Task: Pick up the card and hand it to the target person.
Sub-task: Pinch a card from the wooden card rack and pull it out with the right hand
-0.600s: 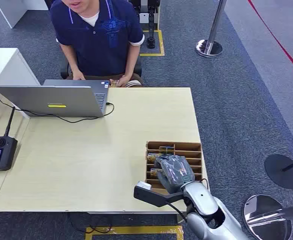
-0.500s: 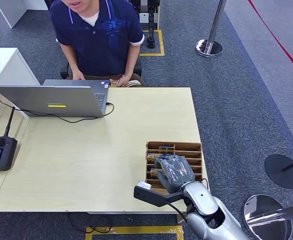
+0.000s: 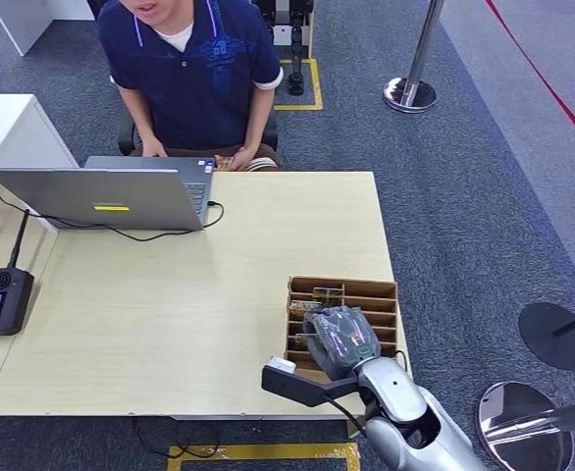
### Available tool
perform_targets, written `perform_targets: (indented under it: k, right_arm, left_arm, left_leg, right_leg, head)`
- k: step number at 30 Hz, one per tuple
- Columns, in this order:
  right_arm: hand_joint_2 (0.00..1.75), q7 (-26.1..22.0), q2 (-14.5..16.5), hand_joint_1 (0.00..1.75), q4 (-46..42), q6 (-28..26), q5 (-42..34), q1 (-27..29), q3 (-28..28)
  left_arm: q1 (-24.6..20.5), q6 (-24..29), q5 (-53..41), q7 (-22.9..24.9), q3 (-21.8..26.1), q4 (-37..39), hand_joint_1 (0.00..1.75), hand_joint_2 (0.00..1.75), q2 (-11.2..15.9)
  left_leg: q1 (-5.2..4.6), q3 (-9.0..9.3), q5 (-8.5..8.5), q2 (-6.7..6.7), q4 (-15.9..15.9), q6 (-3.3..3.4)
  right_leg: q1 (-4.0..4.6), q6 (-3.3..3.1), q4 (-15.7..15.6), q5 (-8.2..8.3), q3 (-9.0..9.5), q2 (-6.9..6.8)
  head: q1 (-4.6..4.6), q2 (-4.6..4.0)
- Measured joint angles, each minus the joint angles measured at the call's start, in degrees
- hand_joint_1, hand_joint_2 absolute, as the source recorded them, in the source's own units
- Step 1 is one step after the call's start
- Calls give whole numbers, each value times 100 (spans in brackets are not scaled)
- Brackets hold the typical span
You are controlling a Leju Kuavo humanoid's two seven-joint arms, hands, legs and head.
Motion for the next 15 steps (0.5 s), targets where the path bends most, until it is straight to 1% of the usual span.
perform_targets:
  k: [2, 15]
  right_arm:
    - [175, 0, 0, 130, 3, 0, 0, 0, 7]
    - [175, 0, 0, 129, 25, 0, -7, 0, 15]
  left_arm:
    - [0, 0, 0, 3, 0, 1, 0, 175, 0]
    - [0, 7, -2, 29, 0, 0, 0, 175, 0]
  left_leg:
    - [0, 0, 0, 0, 0, 0]
    - [0, 0, 0, 0, 0, 0]
  right_leg:
    - [0, 0, 0, 0, 0, 0]
    - [0, 0, 0, 0, 0, 0]
  head:
    - [1, 0]
    - [1, 0]
